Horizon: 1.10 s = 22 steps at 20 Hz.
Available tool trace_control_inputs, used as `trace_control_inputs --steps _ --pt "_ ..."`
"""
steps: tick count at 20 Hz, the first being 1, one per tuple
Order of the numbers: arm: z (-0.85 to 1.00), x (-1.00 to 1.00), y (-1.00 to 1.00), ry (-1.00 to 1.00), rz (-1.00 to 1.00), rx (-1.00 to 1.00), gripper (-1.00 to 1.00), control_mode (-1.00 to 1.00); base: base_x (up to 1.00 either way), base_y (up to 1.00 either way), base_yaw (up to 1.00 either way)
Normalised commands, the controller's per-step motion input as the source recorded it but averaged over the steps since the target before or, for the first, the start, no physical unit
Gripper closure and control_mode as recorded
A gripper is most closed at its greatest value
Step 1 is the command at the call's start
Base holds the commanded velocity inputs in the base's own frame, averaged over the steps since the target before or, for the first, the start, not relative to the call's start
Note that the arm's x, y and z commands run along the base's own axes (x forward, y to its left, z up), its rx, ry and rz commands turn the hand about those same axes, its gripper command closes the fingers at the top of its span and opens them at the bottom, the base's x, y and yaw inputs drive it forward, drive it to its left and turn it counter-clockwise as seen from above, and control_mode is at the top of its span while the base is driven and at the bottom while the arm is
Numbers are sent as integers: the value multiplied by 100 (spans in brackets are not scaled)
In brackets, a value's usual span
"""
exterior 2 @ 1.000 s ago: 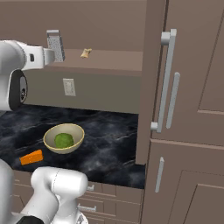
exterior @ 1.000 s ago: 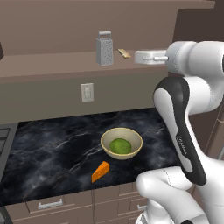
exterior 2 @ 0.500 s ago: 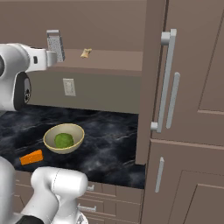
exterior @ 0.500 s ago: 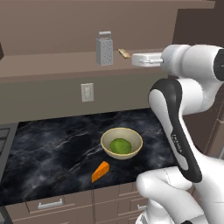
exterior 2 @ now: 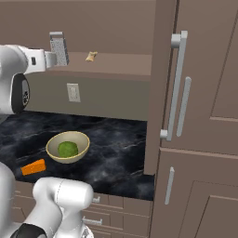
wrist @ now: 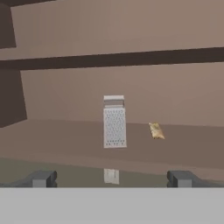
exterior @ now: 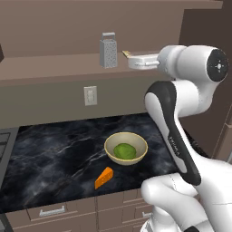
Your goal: Pick the cheese from the fridge and the cheese grater from the cabinet and place them next to the salad bowl.
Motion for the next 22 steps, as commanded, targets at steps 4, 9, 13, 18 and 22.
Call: trace_control_inputs --steps 4,9,13,18,22 --pt "0 24 1 0 -1 -5 -100 -100 0 0 0" --pt "0 22 0 0 0 -1 -100 -100 0 0 0" --pt "-3 24 0 0 0 -4 -100 -100 0 0 0" --pt "-2 24 2 0 0 -6 -100 -100 0 0 0" --pt "-1 24 2 0 0 -4 -100 -100 0 0 0"
